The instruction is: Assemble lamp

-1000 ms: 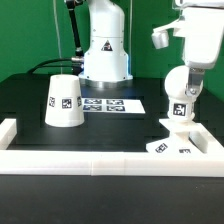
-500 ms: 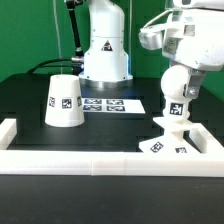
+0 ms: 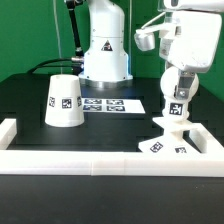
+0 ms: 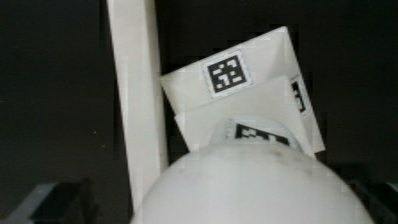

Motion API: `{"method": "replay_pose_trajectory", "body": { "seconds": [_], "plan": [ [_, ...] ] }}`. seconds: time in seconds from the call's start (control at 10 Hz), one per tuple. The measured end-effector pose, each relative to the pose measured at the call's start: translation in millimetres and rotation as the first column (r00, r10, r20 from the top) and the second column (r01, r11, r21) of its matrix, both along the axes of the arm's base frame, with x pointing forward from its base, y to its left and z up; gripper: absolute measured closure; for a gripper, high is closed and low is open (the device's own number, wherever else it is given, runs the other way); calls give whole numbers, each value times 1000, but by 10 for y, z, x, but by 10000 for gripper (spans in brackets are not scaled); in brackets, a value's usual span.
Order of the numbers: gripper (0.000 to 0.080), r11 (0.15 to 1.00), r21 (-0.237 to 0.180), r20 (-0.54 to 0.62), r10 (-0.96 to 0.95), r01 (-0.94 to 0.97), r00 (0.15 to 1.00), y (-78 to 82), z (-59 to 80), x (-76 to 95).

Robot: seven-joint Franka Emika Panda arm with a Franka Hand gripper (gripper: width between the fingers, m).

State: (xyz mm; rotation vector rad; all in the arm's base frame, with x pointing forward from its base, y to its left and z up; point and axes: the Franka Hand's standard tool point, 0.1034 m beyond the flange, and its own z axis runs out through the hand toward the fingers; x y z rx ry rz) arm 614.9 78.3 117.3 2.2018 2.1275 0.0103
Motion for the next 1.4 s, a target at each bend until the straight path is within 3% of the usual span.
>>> {"method": "replay_pose_trajectory", "body": {
  "seconds": [0.1,0.6,0.8,1.1,1.4],
  "plan": [
    [214,1000,0,0,0,0,1000,1,-2,-1],
    [227,999,2,1,-38,38,999,-3,-3,-1],
    [227,982,15,8,-190,190,982,-15,0,0],
    [225,881,37,14,-473,472,881,2,-9,-16],
    [225,706,63,17,-707,705,707,58,-20,-25]
  ]
}}
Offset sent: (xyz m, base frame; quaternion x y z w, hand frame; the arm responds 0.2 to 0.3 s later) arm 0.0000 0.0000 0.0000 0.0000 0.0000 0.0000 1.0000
